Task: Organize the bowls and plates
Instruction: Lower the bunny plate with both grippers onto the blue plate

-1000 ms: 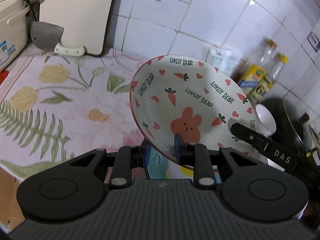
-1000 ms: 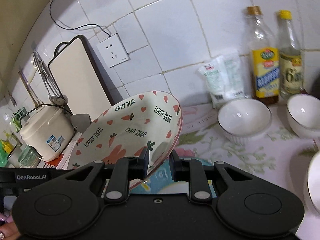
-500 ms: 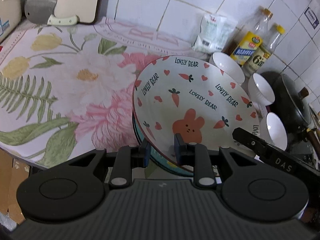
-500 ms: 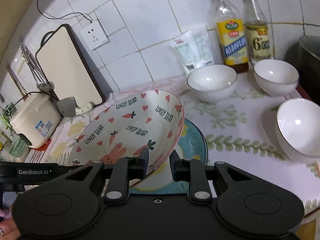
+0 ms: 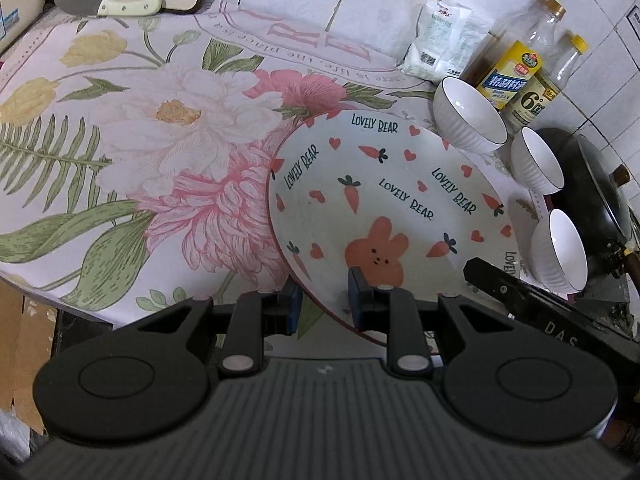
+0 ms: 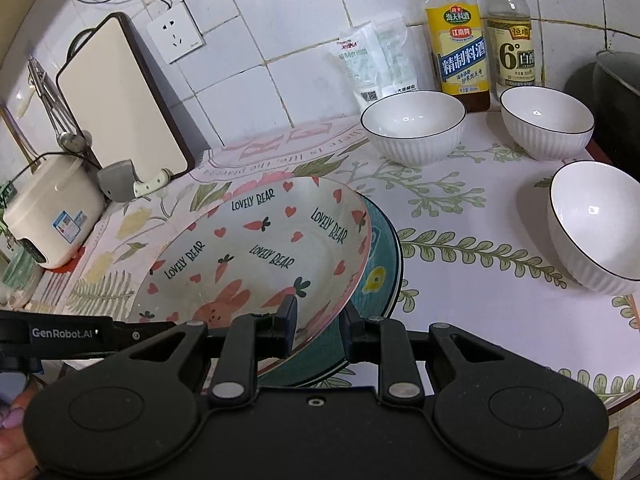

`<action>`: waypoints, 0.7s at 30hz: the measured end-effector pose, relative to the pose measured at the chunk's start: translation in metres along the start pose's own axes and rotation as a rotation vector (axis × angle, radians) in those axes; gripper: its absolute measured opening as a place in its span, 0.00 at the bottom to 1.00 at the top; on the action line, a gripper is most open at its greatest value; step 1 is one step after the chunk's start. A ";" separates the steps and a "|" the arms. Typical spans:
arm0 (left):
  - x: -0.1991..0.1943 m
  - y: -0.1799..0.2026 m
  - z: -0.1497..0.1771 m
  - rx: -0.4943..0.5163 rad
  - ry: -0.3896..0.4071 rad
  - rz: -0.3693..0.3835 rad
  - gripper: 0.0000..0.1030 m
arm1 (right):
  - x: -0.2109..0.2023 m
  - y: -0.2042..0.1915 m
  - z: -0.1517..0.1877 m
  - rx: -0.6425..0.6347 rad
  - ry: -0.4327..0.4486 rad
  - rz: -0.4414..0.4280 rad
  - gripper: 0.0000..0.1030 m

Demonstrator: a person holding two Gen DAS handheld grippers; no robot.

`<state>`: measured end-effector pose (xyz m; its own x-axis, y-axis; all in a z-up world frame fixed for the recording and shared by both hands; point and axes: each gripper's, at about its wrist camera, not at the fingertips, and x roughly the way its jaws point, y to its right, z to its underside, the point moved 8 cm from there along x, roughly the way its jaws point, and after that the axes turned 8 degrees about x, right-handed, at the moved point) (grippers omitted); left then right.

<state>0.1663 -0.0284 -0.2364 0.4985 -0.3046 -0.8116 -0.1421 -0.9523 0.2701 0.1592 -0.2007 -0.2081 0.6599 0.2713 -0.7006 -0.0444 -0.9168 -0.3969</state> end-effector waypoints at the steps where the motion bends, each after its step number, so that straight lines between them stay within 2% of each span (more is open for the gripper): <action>1: 0.001 0.000 0.000 -0.002 -0.002 0.003 0.21 | -0.001 0.000 0.000 -0.004 0.001 0.007 0.27; 14: 0.010 0.002 0.002 -0.012 -0.049 0.027 0.21 | 0.002 0.005 0.000 0.009 -0.028 0.089 0.27; 21: 0.012 0.002 0.003 -0.011 -0.064 0.020 0.21 | 0.004 -0.004 0.003 -0.093 -0.037 0.196 0.27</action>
<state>0.1700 -0.0342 -0.2472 0.4402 -0.3246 -0.8372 -0.1424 -0.9458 0.2918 0.1601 -0.1946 -0.2110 0.6178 0.0941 -0.7807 -0.0987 -0.9757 -0.1958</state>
